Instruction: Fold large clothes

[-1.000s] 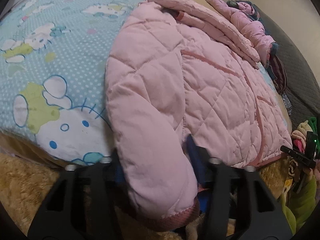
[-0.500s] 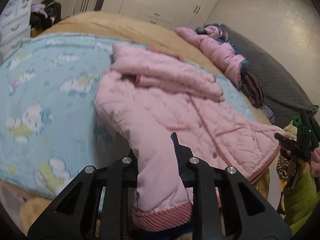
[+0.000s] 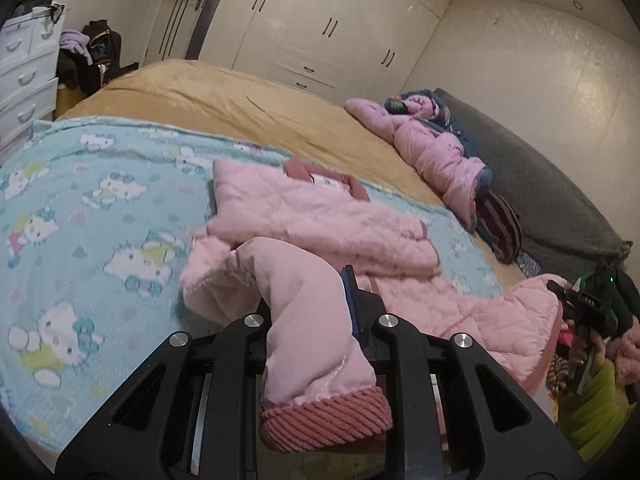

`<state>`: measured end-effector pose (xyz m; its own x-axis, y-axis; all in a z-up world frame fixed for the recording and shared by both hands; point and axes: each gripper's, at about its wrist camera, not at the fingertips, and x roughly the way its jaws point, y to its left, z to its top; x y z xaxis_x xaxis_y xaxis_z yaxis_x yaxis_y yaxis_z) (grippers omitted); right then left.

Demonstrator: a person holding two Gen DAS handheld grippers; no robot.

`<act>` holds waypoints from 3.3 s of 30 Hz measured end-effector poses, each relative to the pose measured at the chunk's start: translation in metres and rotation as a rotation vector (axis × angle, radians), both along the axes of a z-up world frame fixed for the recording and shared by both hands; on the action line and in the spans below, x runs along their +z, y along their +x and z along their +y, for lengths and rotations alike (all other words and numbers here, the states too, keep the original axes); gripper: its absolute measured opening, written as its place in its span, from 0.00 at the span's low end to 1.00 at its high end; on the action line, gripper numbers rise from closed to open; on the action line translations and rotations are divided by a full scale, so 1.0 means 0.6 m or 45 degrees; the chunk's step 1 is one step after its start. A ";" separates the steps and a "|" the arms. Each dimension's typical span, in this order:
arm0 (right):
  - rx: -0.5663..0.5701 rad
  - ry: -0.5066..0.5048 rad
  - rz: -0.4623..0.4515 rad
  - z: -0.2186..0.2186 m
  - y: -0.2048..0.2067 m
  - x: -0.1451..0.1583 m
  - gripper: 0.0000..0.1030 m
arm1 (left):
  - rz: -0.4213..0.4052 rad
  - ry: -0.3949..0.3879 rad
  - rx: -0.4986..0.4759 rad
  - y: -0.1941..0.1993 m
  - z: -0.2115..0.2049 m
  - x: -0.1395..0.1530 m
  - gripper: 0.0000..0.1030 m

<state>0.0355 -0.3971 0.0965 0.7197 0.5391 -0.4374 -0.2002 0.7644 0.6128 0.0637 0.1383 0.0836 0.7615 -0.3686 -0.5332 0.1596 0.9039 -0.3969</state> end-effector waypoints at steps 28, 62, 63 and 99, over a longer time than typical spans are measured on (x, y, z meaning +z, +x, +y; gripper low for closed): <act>-0.153 0.017 -0.018 0.003 0.182 0.040 0.16 | -0.041 0.029 0.084 0.153 0.018 0.042 0.13; -0.276 -0.090 0.267 0.044 0.490 -0.089 0.19 | 0.112 0.050 0.152 0.390 0.041 -0.090 0.14; -0.266 -0.074 0.279 0.043 0.497 -0.091 0.21 | 0.117 0.052 0.149 0.393 0.041 -0.092 0.14; 0.176 -0.447 0.275 0.304 0.474 -0.155 0.94 | -0.056 -0.092 0.015 0.348 0.021 0.018 0.67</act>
